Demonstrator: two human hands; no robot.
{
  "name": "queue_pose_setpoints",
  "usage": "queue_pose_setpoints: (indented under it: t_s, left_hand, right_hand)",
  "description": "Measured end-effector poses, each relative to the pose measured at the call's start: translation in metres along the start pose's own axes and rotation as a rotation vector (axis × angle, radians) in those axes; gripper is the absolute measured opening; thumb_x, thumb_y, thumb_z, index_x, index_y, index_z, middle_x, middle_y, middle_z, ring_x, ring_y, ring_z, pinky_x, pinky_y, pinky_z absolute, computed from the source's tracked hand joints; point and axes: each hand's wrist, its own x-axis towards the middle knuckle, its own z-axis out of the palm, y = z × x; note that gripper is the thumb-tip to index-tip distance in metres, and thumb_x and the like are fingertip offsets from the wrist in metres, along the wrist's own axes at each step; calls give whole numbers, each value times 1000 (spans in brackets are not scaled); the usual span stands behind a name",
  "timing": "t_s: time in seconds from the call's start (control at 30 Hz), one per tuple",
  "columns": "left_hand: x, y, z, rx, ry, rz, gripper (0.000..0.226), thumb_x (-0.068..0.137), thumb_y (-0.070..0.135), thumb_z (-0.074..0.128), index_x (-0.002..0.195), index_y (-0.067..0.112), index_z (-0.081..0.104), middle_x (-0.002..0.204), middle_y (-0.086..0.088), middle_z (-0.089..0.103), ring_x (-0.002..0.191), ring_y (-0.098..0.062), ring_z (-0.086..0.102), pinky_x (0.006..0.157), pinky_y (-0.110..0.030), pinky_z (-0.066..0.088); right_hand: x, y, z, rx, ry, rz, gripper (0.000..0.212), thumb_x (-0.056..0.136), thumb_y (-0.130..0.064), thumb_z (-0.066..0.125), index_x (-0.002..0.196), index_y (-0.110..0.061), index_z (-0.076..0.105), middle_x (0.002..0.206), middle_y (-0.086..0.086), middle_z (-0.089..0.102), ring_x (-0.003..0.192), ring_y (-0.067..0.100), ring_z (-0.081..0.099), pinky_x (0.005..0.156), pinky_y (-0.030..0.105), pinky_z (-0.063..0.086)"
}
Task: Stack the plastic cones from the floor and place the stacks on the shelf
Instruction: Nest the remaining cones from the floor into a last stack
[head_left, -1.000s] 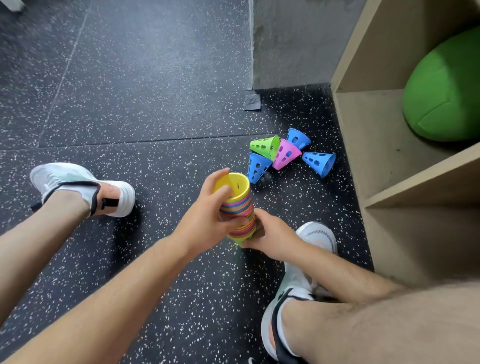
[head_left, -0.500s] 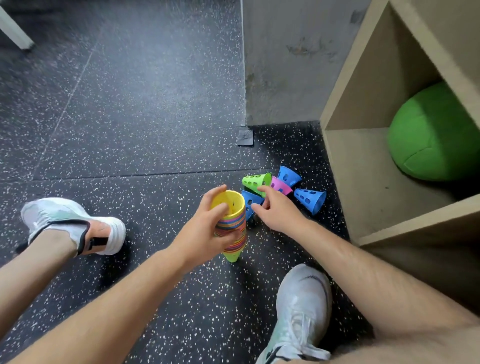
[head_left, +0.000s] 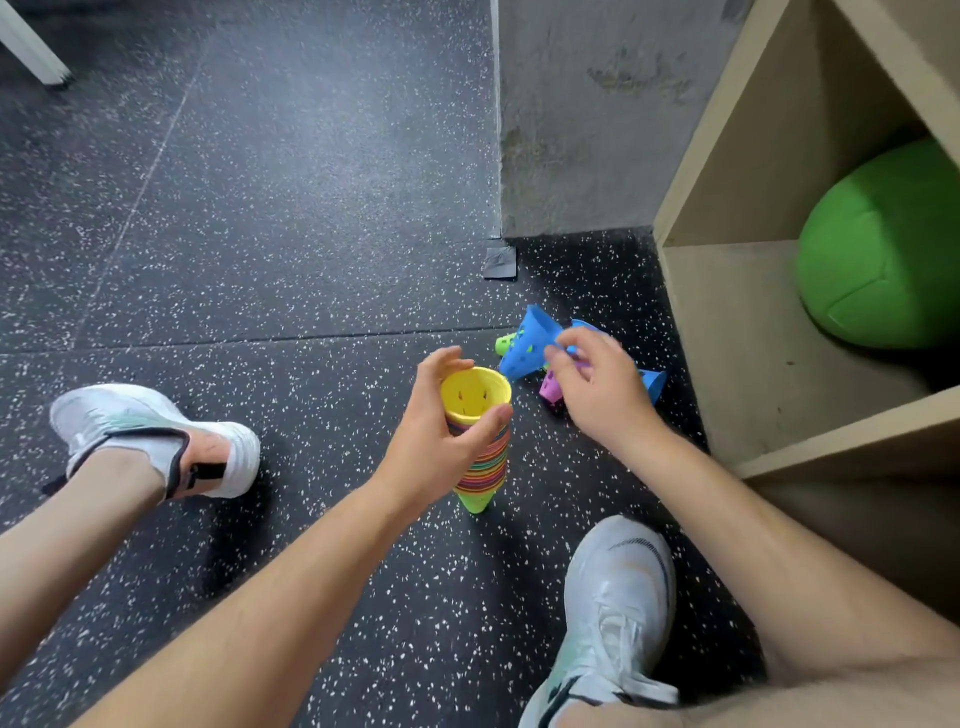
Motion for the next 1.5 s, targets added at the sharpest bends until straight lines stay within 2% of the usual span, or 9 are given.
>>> queue_pose_setpoints:
  t_s: [0.13, 0.37, 0.47, 0.63, 0.8, 1.07, 1.23, 1.33, 1.5]
  left_hand:
    - [-1, 3, 7, -41, -8, -11, 101, 76, 56, 79, 156, 36, 22, 139, 17, 52, 115, -4, 62, 103, -29, 50]
    - [-4, 5, 9, -126, -28, -35, 114, 79, 38, 85, 161, 40, 6, 129, 13, 64, 104, -4, 71, 96, -31, 55]
    - [-4, 5, 6, -131, -25, -31, 116, 71, 46, 86, 160, 42, 11, 126, 18, 59, 109, -6, 69, 98, -32, 56]
    - [1, 5, 3, -73, -44, -37, 93, 65, 56, 93, 143, 35, 47, 133, 17, 58, 120, 1, 60, 107, -40, 53]
    - [6, 6, 3, -42, -52, -60, 96, 59, 72, 85, 141, 36, 50, 135, 15, 56, 124, -5, 60, 106, -44, 53]
    - [5, 11, 9, 5, -75, -60, 86, 67, 63, 82, 141, 36, 47, 135, 17, 52, 123, 2, 56, 107, -32, 50]
    - [2, 10, 7, -97, -78, -124, 68, 85, 36, 84, 140, 36, 44, 134, 4, 57, 104, -5, 66, 88, -19, 55]
    - [0, 12, 5, -182, -49, -162, 62, 87, 19, 84, 137, 33, 49, 126, 6, 63, 99, -4, 66, 77, -12, 52]
    - [0, 12, 3, -264, -53, -198, 67, 78, 29, 89, 134, 38, 53, 122, 10, 67, 101, -4, 67, 82, -16, 52]
  right_hand:
    - [-8, -40, -15, 180, 42, -176, 7, 93, -29, 63, 93, -22, 65, 117, -6, 58, 91, 26, 70, 80, 32, 59]
    - [-28, -56, -12, -143, -229, -330, 20, 84, -41, 65, 96, -26, 63, 126, -10, 58, 113, -1, 52, 93, 19, 40]
    - [-33, -51, -12, -138, -345, -237, 38, 85, -56, 60, 115, -33, 60, 121, -21, 59, 113, -2, 52, 93, 22, 44]
    - [-16, -21, -12, -91, -140, 45, 27, 95, -53, 47, 112, -38, 61, 100, -13, 66, 96, 8, 63, 91, 38, 52]
    - [10, 8, -1, -284, -190, 120, 31, 101, -34, 48, 130, -34, 59, 125, -6, 51, 101, 11, 56, 100, 34, 45]
    - [41, 17, 19, -548, -346, 142, 44, 101, -36, 48, 144, -23, 53, 154, -6, 42, 127, 15, 52, 110, 36, 39]
    - [37, 20, 21, -453, -301, 101, 36, 100, -30, 54, 134, -20, 63, 142, -8, 53, 111, 12, 56, 101, 25, 40]
    - [28, 13, 17, -191, -162, 87, 18, 95, -23, 61, 109, -26, 72, 113, -14, 63, 83, 8, 64, 87, 31, 55]
    - [2, -17, -8, 52, 114, -13, 12, 93, -13, 66, 93, -24, 66, 96, -7, 68, 84, 10, 67, 74, 16, 51]
